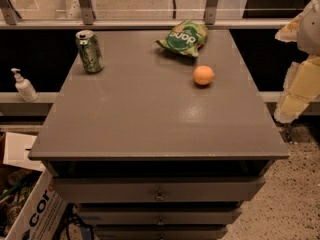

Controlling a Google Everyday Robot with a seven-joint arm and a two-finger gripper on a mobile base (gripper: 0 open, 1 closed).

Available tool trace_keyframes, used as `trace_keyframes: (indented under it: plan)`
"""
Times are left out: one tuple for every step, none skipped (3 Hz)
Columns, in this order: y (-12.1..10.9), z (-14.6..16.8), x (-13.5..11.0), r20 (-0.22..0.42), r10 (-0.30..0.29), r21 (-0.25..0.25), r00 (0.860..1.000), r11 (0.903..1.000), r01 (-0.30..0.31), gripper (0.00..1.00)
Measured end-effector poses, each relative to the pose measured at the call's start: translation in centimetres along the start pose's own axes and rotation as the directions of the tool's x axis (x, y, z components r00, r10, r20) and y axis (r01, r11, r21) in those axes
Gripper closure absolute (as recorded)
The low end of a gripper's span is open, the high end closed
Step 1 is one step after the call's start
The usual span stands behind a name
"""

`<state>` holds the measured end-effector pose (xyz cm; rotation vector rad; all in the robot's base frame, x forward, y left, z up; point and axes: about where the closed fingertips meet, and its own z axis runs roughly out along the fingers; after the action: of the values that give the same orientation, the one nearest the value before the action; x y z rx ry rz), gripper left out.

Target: Pick green rice chip bag

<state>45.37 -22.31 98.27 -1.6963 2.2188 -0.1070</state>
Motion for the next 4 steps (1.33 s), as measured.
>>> trace_keyframes:
  plan:
    - [-1.8,0.8,-0.2,-0.029,-0.022,-0.004,0.999,0.9998,0.022,0.0]
    - [-4.4,1.6,-0.4,-0.047,-0.038,-0.004,0.998,0.9993,0.038,0.0]
    - [-7.0,2.6,-0.8,-0.048,-0.053,-0.002,0.997,0.9986,0.053,0.0]
    - [-9.6,4.1,-0.9,-0.051,-0.037,-0.016,0.998,0.9992,0.037,0.0]
